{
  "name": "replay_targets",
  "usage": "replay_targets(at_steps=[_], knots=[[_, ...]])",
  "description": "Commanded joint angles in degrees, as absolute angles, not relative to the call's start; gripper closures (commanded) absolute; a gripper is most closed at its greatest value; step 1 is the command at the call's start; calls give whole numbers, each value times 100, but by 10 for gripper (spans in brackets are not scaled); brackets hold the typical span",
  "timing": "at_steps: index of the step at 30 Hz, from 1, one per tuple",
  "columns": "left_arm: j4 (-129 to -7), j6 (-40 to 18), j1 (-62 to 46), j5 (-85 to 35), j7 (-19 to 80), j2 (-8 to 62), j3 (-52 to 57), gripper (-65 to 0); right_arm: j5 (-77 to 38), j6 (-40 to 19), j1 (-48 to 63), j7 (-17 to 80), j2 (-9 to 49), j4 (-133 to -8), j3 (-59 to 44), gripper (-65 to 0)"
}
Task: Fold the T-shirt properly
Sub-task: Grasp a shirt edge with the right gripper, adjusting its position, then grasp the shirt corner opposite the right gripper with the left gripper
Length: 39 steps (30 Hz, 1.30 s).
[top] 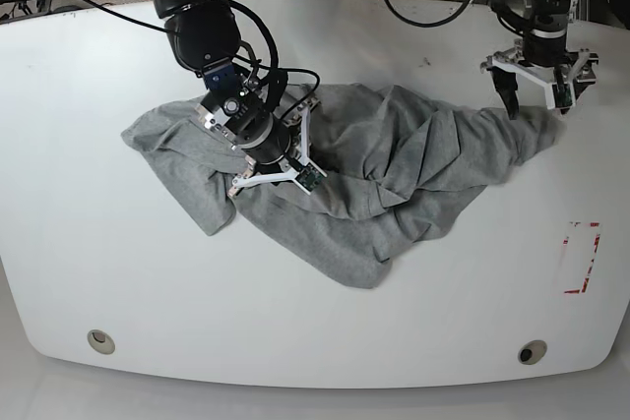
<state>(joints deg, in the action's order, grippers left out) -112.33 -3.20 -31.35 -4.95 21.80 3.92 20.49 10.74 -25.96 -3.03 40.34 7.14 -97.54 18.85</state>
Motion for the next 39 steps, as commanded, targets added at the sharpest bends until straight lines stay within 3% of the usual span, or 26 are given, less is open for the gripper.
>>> replay_targets(at_steps=[1,8,39], knots=[[-11336,-277,-2800,-488,2475,171,2387,-492,1077,-2563,-374,3899,699,-9991,1868,0],[-11204,-295,-2018,-479,3512,48,2800,-492,1077,-2563,-295,3899,664,-10070,1534,0],[-8699,-295,-453,-462,3521,268,3275,-492,1033,-2607,-286,3899,804,-10088,910,0]])
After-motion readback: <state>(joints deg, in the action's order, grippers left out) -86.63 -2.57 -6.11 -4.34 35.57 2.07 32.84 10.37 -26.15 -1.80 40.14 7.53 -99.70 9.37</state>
